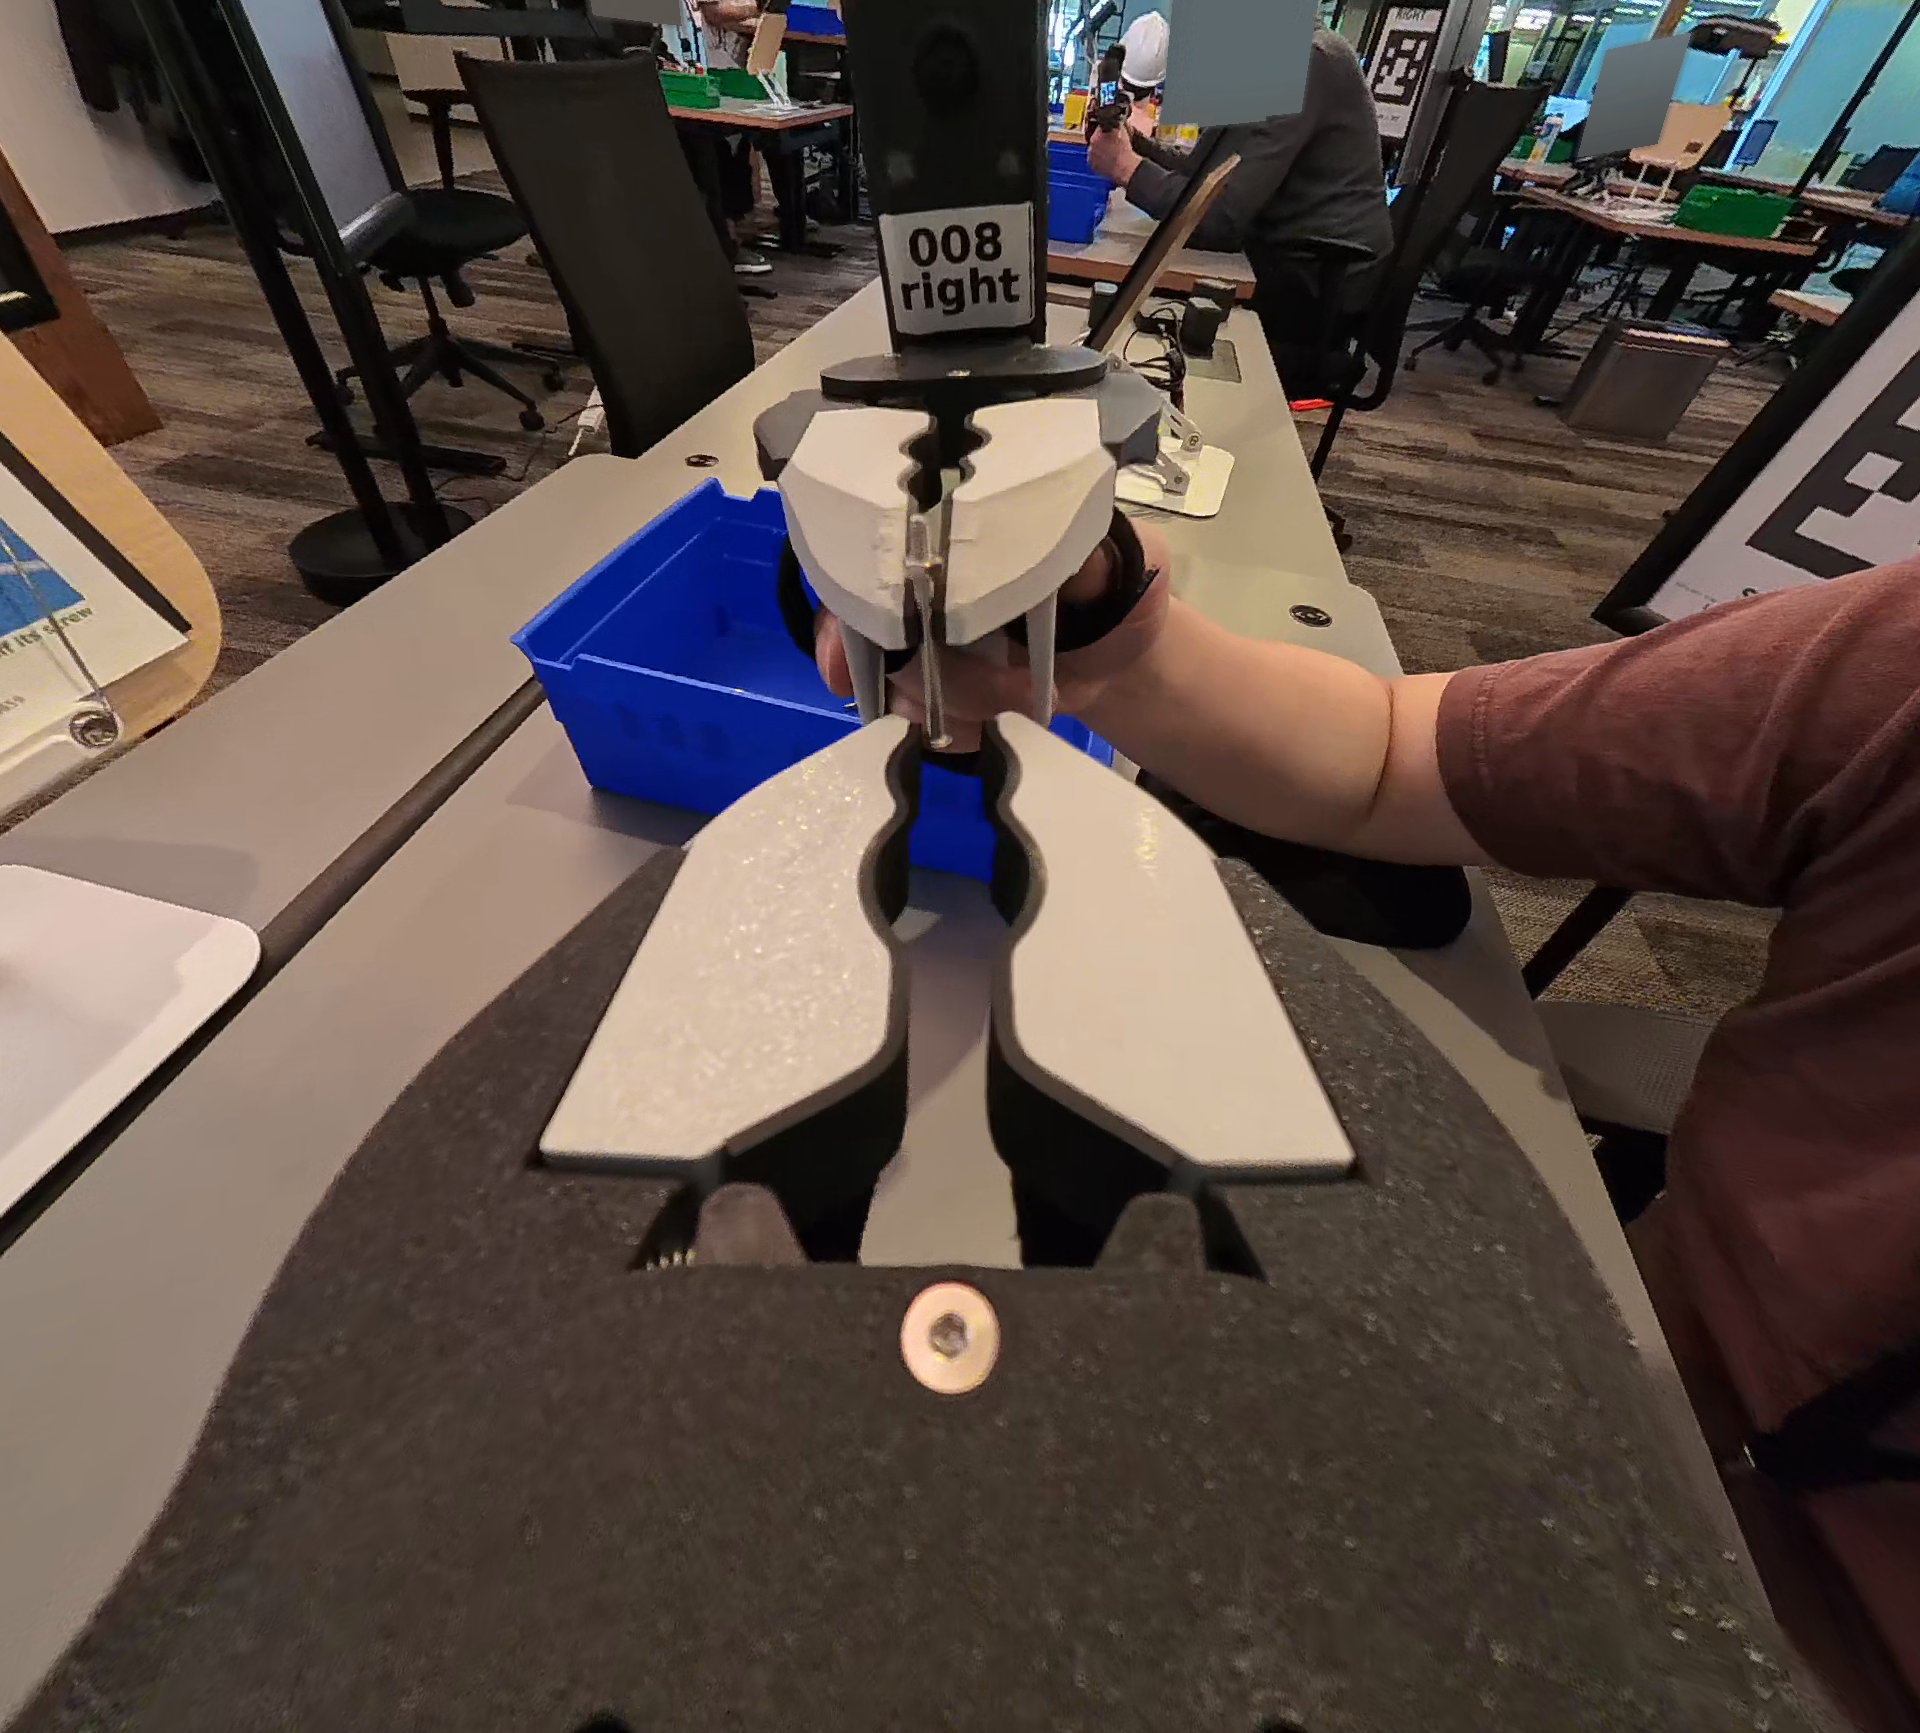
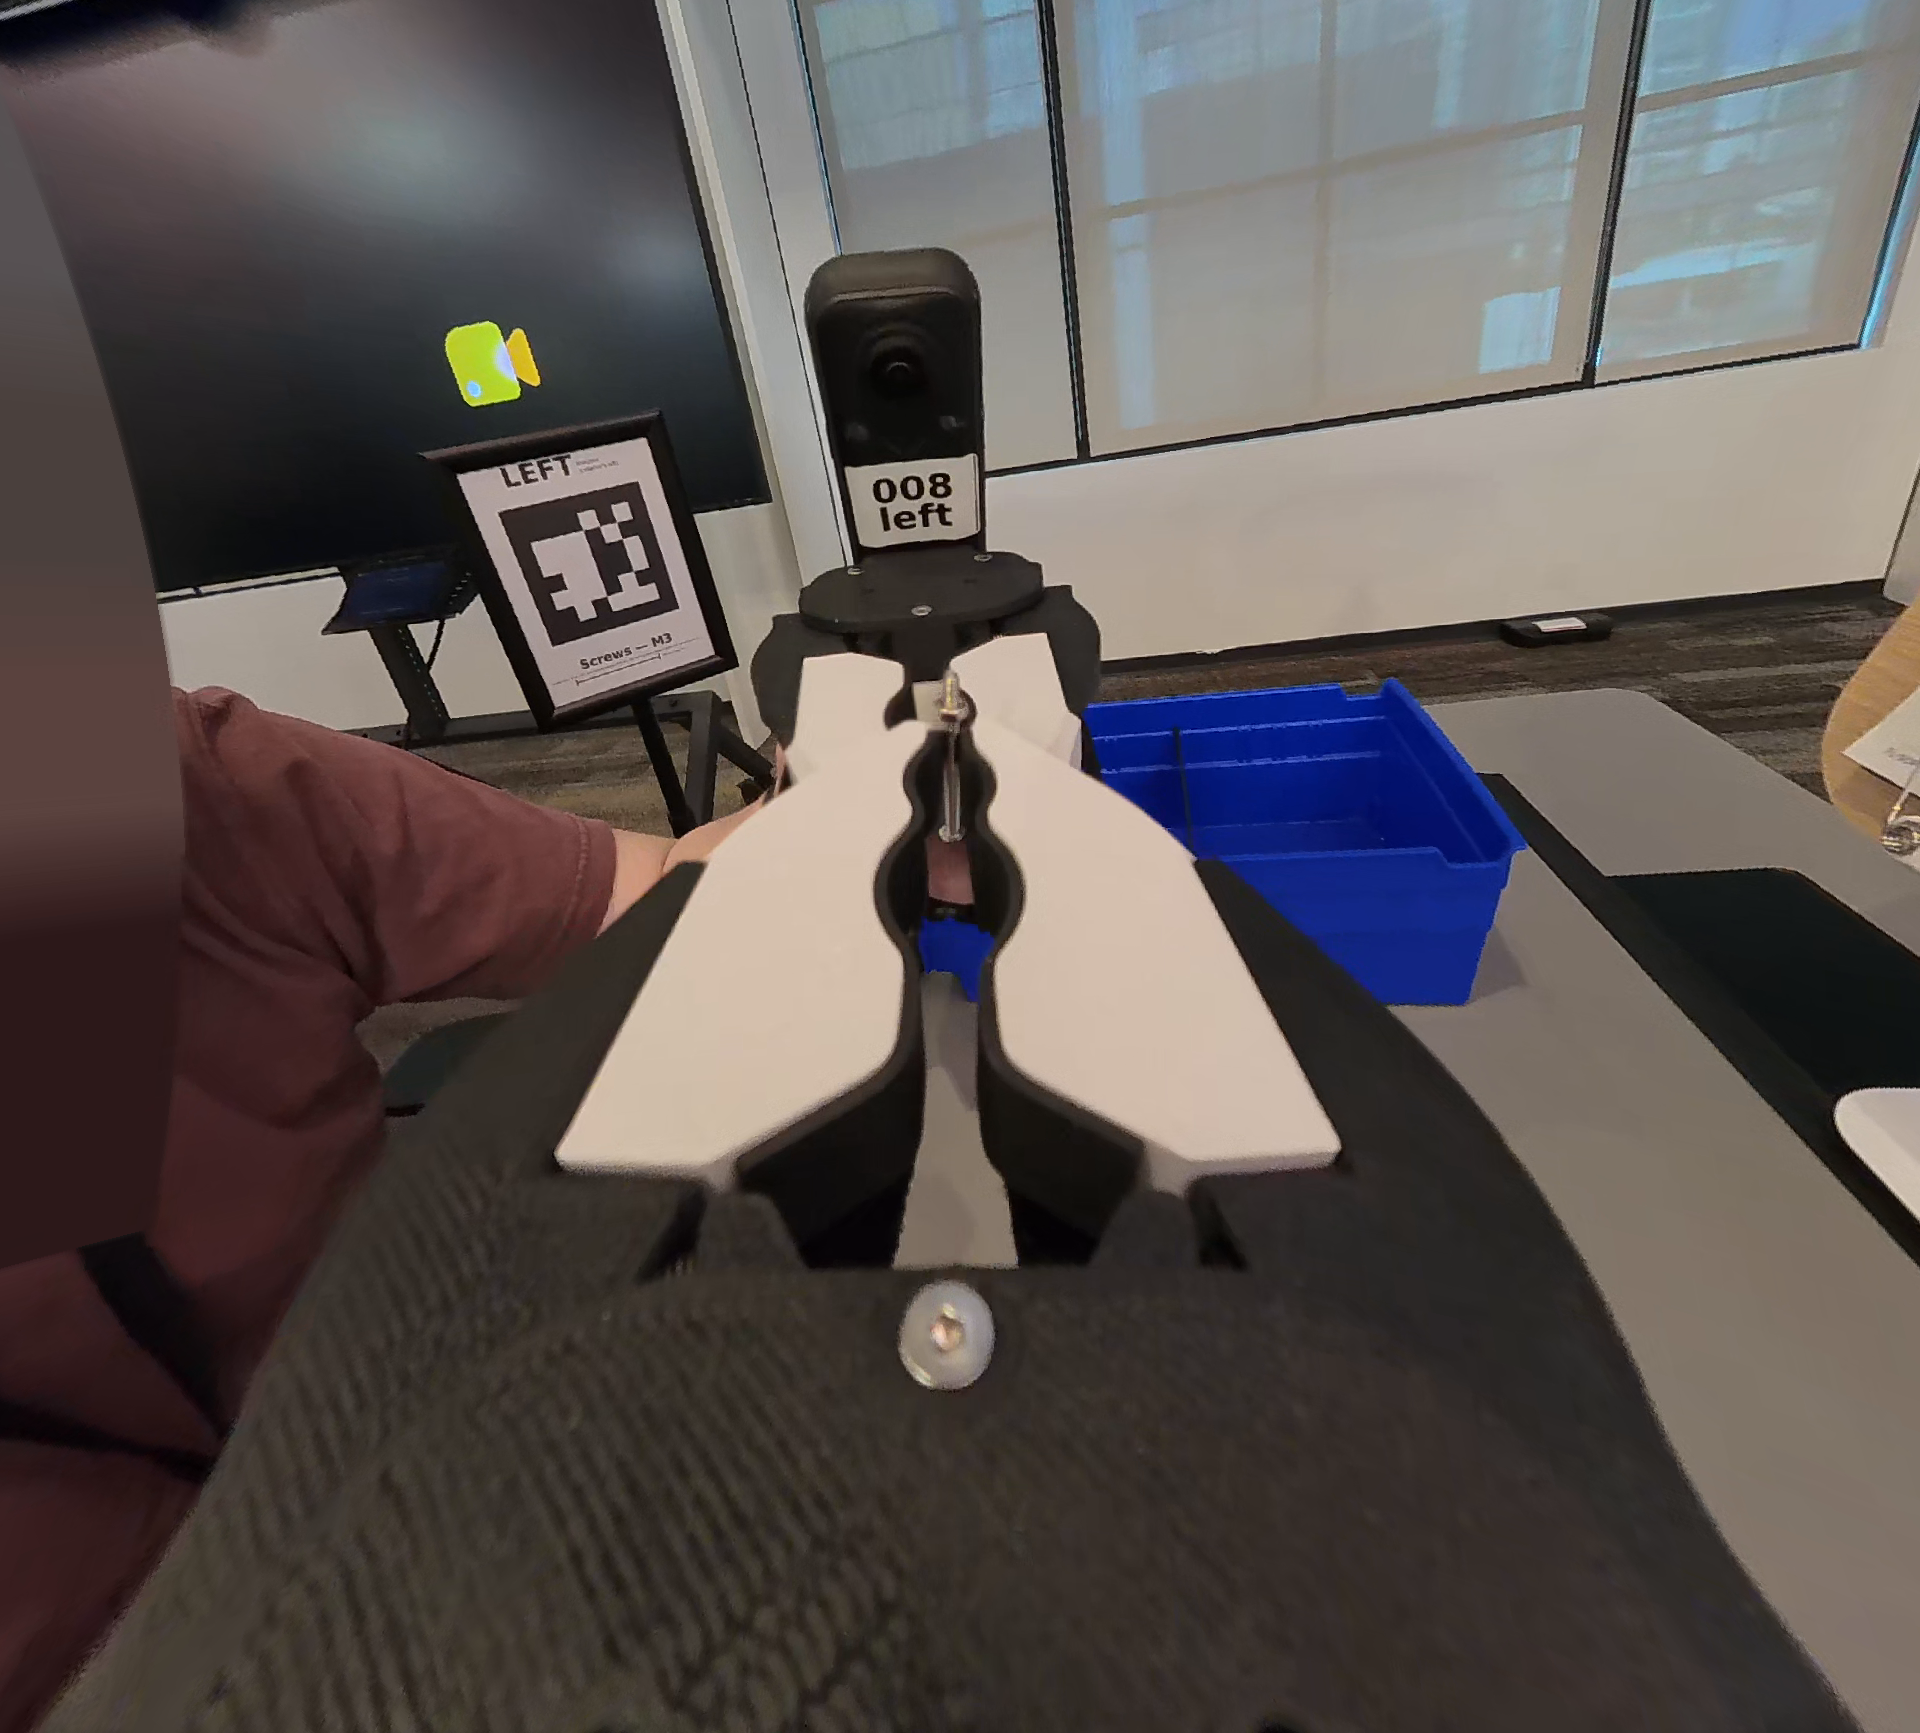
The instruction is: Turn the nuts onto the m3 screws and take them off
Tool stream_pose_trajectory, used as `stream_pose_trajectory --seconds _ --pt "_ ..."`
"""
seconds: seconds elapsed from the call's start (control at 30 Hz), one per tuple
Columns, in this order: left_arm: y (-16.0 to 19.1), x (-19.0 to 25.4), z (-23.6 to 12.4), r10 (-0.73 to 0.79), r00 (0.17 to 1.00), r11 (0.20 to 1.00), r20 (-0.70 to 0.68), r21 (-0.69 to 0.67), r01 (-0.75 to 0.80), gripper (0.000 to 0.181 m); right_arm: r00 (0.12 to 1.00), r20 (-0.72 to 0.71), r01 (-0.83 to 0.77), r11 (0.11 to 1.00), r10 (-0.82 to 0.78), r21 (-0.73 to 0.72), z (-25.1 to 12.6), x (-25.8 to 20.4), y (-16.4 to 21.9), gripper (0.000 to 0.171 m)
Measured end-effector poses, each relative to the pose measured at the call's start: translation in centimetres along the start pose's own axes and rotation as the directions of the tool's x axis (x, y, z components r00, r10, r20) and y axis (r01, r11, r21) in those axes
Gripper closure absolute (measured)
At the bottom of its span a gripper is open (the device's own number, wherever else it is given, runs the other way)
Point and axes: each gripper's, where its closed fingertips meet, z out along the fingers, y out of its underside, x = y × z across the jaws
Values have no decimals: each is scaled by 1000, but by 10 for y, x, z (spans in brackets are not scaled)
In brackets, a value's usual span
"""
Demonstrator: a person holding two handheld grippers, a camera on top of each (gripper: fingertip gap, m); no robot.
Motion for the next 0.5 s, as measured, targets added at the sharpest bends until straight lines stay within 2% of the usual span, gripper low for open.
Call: stream_pose_trajectory --seconds 0.27,0.33,0.4,0.5 --pt "0 -2 0 -21 1000 1000 5 5 21 177 1000 5 -1 1000 1 3 2 1 2 168" --pt "-1 -2 0 -16 1000 1000 8 11 15 177 1000 -9 8 1000 -8 -18 4 2 6 160" --pt "-1 -3 0 -14 1000 1000 14 12 14 177 1000 0 20 1000 -20 -20 5 1 7 168" --pt "-1 -1 0 -15 1000 1000 -2 17 15 176 1000 8 14 1000 -14 -24 5 -1 6 169"
